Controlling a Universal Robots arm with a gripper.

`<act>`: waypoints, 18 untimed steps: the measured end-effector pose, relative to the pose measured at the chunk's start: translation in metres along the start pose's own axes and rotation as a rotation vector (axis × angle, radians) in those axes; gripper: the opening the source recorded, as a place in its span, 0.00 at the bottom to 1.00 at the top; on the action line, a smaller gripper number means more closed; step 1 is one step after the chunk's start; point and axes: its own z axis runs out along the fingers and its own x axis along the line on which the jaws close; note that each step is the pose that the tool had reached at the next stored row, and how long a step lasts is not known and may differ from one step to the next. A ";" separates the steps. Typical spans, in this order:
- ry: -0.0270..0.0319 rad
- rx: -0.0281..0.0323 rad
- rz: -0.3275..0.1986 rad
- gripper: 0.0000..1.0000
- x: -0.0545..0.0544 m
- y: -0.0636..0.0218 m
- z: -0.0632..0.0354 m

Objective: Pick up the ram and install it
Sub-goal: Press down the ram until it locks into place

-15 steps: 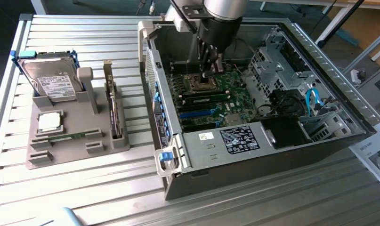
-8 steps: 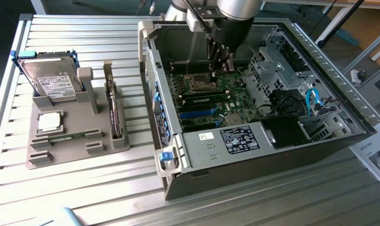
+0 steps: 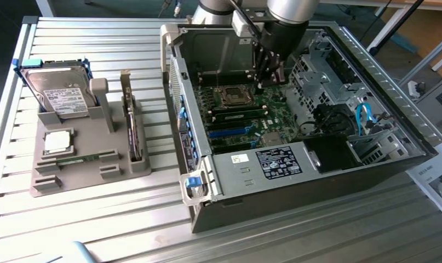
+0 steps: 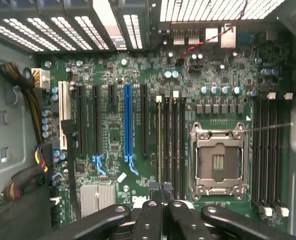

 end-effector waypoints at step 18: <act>0.0003 -0.0004 0.000 0.11 0.001 -0.0013 -0.0469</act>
